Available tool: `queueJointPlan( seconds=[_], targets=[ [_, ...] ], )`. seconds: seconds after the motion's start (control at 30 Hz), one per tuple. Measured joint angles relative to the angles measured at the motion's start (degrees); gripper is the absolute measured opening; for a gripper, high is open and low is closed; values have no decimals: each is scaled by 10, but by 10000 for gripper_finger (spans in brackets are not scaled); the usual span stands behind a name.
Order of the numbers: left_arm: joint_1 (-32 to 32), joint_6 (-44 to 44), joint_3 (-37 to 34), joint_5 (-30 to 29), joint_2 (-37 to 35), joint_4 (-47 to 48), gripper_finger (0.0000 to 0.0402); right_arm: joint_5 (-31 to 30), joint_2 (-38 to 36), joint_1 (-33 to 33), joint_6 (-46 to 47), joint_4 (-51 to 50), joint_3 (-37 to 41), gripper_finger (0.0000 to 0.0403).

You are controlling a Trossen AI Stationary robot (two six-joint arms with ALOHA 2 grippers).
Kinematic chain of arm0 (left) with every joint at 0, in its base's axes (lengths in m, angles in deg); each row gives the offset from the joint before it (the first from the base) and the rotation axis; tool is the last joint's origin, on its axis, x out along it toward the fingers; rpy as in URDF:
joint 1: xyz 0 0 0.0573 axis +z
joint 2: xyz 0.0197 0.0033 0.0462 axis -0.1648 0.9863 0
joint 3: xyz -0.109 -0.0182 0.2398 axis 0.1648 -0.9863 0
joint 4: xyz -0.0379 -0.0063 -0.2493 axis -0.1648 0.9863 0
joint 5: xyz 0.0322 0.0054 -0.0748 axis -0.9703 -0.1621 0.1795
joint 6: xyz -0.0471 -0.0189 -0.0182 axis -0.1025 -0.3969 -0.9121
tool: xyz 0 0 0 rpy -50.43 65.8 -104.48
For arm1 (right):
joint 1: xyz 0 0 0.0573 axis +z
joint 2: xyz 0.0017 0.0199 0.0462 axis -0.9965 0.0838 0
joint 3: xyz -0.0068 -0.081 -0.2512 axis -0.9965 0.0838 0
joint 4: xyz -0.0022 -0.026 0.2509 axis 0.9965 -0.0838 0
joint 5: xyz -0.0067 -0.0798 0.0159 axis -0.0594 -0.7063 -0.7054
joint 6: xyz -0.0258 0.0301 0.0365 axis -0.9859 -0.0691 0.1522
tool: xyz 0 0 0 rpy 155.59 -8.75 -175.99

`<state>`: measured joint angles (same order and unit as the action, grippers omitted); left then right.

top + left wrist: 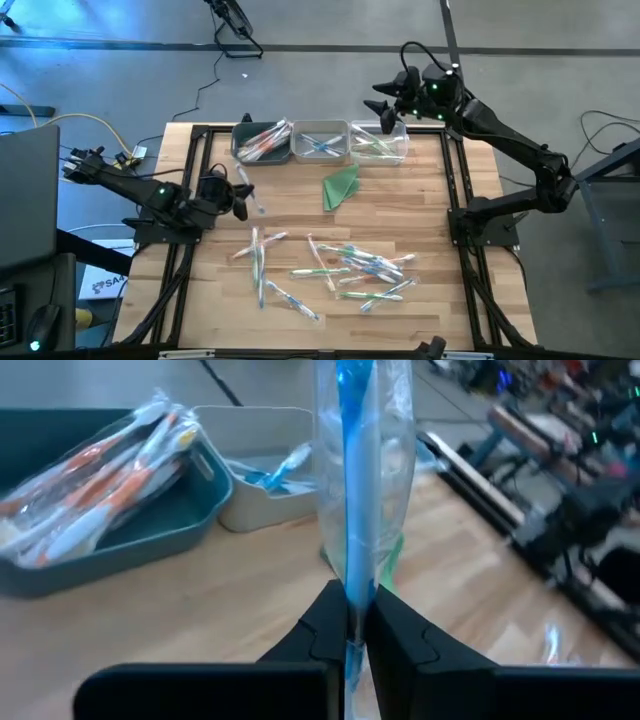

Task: Pick & Place Toothbrushes
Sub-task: Put the blue toothbrush into the gray bin

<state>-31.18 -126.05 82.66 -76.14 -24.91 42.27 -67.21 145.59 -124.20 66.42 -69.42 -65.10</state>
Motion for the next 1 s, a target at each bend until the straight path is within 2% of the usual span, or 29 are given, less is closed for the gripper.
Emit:
queueJointPlan(
  seconds=[0.2,0.3,0.4,0.47,0.63,0.77,1.0],
  targets=[
    [24,36,0,8,-17,-1,15,-6,0,0,11,21,0,247],
    [63,47,0,26,-16,-1,15,-54,0,0,-16,32,0,247],
    [117,80,0,63,-8,-17,15,-104,2,0,-63,63,0,247],
    [158,101,0,86,3,-42,15,-112,8,-1,-93,90,0,247],
    [265,184,0,178,27,-103,15,-101,18,-33,-130,113,0,247],
    [337,215,0,240,46,-137,15,-103,31,-55,-138,113,0,247],
    [418,255,0,331,93,-201,15,-83,65,-96,-138,115,0,247]
  ],
)
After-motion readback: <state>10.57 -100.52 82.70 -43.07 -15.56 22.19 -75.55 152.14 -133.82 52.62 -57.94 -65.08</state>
